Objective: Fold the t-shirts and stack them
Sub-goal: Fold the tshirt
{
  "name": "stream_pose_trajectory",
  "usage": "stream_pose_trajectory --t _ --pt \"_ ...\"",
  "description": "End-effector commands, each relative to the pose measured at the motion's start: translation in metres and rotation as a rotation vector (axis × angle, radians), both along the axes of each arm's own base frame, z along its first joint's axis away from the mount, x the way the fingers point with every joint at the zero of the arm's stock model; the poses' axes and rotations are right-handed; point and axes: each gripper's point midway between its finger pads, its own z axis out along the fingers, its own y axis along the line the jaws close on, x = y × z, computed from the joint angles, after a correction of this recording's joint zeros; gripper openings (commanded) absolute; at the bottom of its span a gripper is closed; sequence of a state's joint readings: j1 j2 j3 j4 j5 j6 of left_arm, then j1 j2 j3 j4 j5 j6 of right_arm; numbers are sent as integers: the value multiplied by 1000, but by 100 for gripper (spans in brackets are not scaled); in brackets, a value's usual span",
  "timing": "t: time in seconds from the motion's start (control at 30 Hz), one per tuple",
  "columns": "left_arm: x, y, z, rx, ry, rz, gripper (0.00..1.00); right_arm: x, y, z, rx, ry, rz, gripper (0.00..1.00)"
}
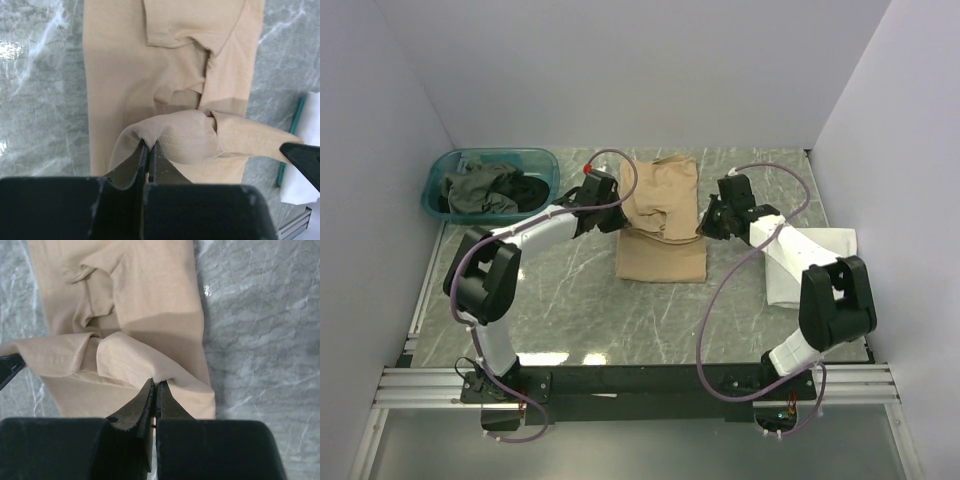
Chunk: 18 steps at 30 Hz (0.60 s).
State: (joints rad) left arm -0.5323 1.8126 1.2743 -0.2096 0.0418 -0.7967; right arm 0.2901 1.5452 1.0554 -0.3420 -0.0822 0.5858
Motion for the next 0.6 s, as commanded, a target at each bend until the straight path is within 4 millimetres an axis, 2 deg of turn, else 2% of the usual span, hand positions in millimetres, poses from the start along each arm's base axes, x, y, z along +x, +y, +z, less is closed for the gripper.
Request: stream_pose_trajectory --t 0.0,0.07,0.2,0.33,0.4,0.47,0.5,0.53,0.57 --pt "15 -1 10 -6 -31 -8 1 27 0 11 11 -61 1 0" --pt "19 2 1 4 -12 0 1 33 -1 1 0 -44 -1 0" --pt "26 5 -9 4 11 8 1 47 -1 -4 2 -32 -3 0" --pt "31 5 -15 3 26 5 5 55 1 -8 5 -20 9 11" --pt "34 9 -14 10 22 24 6 59 -1 -9 -6 -19 12 13" --pt "37 11 -9 5 9 31 16 65 -3 -5 -15 -27 14 24" --pt "37 11 -8 3 3 32 37 65 -4 -3 -17 -24 16 30" --pt "39 12 -3 0 0 39 45 65 -6 -3 -22 -20 16 42" --pt "40 13 0 -4 -4 38 52 68 -6 2 -24 -30 16 48"
